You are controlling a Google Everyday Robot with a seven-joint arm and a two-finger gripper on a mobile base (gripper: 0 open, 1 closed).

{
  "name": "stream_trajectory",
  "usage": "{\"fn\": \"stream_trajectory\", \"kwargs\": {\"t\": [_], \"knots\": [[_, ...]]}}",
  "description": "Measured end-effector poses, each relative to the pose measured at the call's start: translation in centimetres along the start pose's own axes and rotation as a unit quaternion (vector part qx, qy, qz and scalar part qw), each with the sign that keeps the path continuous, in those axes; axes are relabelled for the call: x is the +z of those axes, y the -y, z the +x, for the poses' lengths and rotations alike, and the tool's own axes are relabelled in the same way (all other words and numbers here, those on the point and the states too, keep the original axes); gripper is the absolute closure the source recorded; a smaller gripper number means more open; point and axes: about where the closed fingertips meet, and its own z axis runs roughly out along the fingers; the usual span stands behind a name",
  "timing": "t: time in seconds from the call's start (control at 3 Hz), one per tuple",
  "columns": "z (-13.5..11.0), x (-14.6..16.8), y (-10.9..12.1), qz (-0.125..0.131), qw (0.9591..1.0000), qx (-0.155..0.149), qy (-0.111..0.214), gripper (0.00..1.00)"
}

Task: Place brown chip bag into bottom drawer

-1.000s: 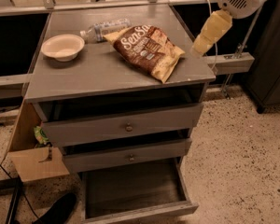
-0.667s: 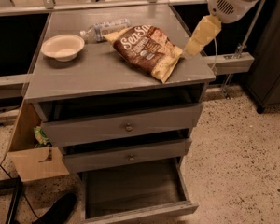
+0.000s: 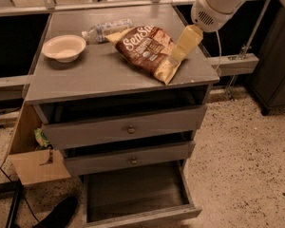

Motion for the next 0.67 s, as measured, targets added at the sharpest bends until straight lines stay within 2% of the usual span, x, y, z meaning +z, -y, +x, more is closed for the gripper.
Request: {"fn": "stream_trajectory", "kwargs": {"t": [0.67], "knots": [[-2.6, 5.1, 0.5, 0.007, 0.9999, 0.013, 0.003, 0.0]]}}
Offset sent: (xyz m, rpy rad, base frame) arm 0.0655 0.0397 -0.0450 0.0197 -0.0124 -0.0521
